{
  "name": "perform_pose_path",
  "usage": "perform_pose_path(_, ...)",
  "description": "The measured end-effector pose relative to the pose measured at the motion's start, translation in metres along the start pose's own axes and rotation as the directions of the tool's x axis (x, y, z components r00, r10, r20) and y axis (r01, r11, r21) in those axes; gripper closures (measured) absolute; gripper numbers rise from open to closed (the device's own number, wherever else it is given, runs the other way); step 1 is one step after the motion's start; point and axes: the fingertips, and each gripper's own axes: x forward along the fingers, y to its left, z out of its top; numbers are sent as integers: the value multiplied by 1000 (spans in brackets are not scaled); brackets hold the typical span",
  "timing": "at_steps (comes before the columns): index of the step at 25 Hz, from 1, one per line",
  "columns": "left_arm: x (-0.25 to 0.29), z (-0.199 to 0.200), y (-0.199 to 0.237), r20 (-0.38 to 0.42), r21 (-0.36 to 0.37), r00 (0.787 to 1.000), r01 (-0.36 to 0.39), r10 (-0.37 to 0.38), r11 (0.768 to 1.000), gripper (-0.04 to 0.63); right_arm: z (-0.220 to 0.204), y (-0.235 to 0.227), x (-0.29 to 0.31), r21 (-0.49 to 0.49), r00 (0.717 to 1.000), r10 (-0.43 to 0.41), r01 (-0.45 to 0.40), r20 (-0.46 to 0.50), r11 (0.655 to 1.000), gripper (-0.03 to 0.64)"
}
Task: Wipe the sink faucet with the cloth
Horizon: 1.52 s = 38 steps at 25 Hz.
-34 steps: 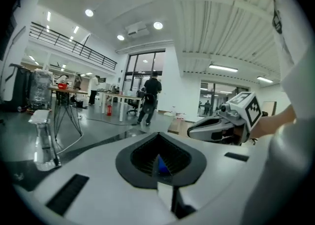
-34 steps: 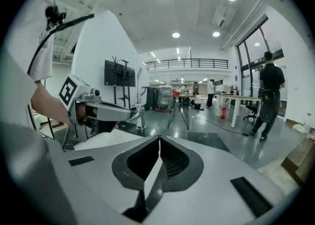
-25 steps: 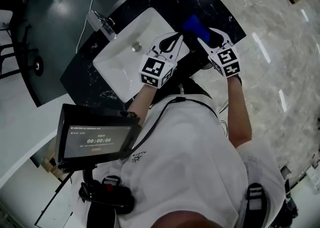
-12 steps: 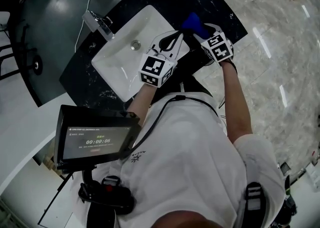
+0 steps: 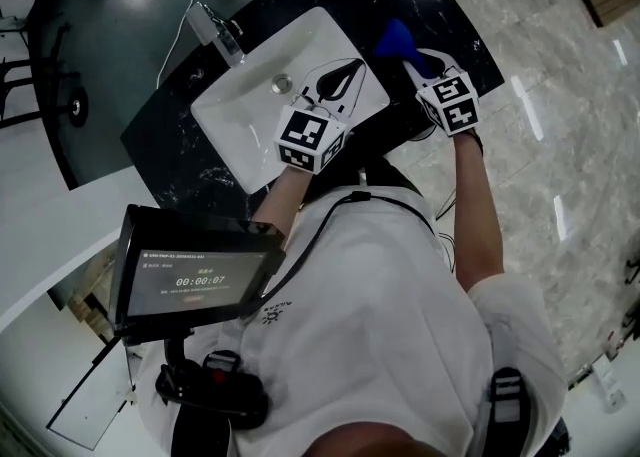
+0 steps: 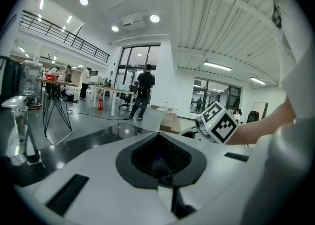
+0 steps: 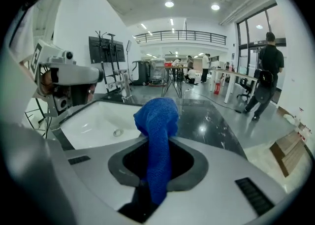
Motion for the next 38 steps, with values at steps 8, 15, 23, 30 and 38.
perform_pose_path(8, -60, 20, 52, 66, -20, 977, -204, 205, 979, 594, 90, 56, 13, -188, 981, 163, -140, 110, 972, 543)
perform_pose_path(15, -154, 23, 111, 100, -60, 884, -453, 457, 890, 594, 158, 139, 55, -346, 916, 380, -317, 132, 883, 543)
perform_pose_path(23, -203, 3, 138, 98, -96, 782, -609, 616, 788, 594, 237, 155, 109, -519, 874, 456, -316, 165, 794, 543)
perform_pose_path(30, -229, 8, 152, 97, -124, 747, -647, 658, 752, 594, 310, 169, 160, -664, 897, 426, -246, 121, 706, 543)
perform_pose_path(38, -237, 2, 164, 73, -150, 738, -657, 671, 739, 594, 324, 181, 212, -782, 924, 381, -215, 30, 585, 543)
